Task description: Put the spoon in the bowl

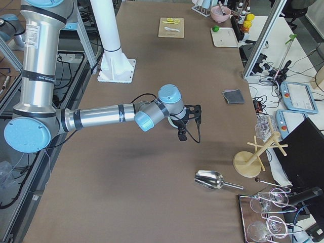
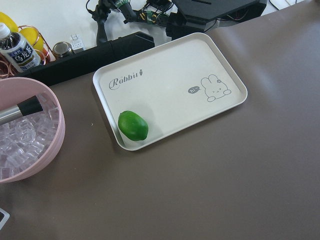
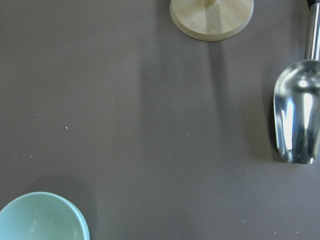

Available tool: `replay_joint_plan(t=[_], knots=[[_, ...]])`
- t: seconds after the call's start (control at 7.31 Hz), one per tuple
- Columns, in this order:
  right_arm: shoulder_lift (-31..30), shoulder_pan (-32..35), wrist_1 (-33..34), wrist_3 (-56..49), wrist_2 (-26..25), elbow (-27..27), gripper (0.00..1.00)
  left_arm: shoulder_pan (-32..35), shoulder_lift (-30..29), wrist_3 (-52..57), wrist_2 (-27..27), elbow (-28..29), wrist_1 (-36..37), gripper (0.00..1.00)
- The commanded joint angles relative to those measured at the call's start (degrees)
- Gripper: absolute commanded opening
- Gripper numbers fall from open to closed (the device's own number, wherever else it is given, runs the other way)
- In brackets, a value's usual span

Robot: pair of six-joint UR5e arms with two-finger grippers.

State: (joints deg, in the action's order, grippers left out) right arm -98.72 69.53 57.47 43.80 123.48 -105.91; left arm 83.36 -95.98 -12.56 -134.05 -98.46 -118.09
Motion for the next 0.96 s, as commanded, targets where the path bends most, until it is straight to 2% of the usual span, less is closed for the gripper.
replay_joint_plan(t=[0.0, 0.14, 0.27, 0.41, 0.55, 0.68, 0.82], knots=[[0.19, -15.59, -8.73, 18.17, -11.64, 1.31, 1.00, -0.04, -0.08, -0.01, -0.07, -0.06, -0.12, 0.98], [0.28, -20.18, -12.35, 23.82, -14.81, 1.67, 1.00, -0.13, -0.08, -0.01, -0.07, -0.06, -0.38, 0.98], [1.32, -23.18, -12.64, 24.49, -18.06, 2.37, 1.00, -0.39, -0.08, -0.10, 0.02, 0.02, -0.39, 0.98], [4.03, -23.74, -12.73, 24.49, -18.70, 5.25, 0.99, -0.48, -0.08, -0.10, 0.02, -0.06, -0.39, 0.98], [5.10, -23.83, -13.61, 24.41, -18.97, 7.71, 0.91, -0.48, -0.08, -0.01, 0.02, -0.15, -0.39, 0.98], [3.29, -23.66, -17.62, 24.58, -18.80, 7.74, 0.81, -0.48, -0.08, -0.10, -0.07, -0.24, -0.39, 0.98], [1.00, -23.65, -20.18, 24.58, -18.80, 7.82, 0.81, -0.48, -0.08, -0.01, -0.07, -0.24, -0.39, 0.98]])
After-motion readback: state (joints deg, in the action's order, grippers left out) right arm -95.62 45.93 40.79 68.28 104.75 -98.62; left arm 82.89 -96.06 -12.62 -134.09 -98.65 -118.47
